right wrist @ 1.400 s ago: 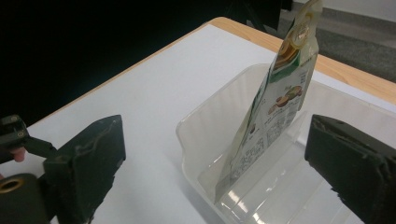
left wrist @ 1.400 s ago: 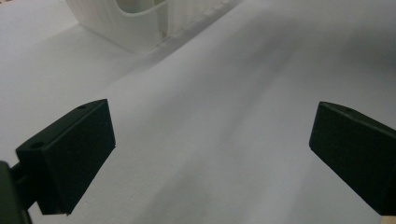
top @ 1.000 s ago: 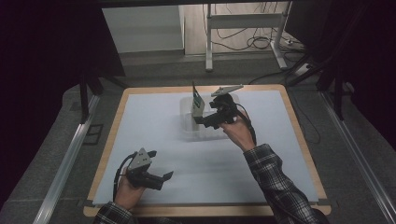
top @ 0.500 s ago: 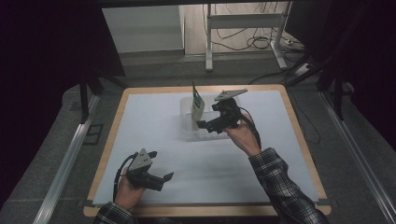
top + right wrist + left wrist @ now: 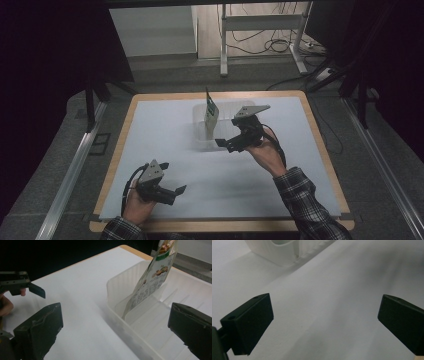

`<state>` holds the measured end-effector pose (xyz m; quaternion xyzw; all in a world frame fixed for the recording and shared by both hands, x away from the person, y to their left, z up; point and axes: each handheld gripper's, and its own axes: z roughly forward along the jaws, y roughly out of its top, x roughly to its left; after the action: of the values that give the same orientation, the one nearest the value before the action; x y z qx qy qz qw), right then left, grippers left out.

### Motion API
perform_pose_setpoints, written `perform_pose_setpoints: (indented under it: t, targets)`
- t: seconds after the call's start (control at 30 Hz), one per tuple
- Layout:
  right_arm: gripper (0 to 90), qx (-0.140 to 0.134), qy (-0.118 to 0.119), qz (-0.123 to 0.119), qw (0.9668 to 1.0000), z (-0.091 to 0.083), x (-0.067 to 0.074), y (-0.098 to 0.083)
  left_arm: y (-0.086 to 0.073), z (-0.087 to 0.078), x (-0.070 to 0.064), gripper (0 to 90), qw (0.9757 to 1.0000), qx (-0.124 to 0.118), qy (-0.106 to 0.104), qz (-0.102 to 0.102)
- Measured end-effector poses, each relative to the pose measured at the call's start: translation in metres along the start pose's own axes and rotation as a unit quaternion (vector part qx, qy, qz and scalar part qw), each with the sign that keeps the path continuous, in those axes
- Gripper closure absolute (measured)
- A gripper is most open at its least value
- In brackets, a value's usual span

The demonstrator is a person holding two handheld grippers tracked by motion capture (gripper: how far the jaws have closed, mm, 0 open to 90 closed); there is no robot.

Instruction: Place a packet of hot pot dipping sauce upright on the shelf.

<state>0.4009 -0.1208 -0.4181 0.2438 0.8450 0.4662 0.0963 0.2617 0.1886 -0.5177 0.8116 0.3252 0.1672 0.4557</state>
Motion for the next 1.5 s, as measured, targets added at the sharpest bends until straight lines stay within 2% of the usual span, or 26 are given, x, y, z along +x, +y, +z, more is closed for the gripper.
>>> perform_pose_setpoints:
  t: [0.37,0.47,0.67,1.0,1.2,1.5]
  targets:
    - [0.0,-0.001,0.003,-0.01,0.9999,-0.003,0.003,-0.02,0.0,0.0,0.0,0.0,1.0,0.0,-0.001,-0.001]
    - [0.0,0.008,-0.001,-0.02,0.9998,-0.002,0.004,-0.023,0.0,0.0,0.0,0.0,1.0,0.0,-0.001,0.0]
    - [0.0,0.003,0.003,-0.02,0.9998,-0.003,0.005,-0.027,0.0,-0.001,0.0,0.0,1.0,-0.001,-0.001,-0.001]
    - [0.0,0.018,0.0,-0.026,0.9995,-0.008,0.006,-0.041,0.0,-0.001,0.0,0.0,1.0,-0.002,0.001,-0.001]
    - [0.0,0.025,0.0,-0.021,0.9995,-0.012,0.007,-0.048,0.0,-0.001,0.0,0.0,1.0,-0.002,0.001,-0.001]
    - [0.0,0.023,-0.002,-0.002,0.9997,-0.021,0.007,-0.061,0.0,-0.001,0.0,0.0,1.0,-0.003,0.002,-0.002]
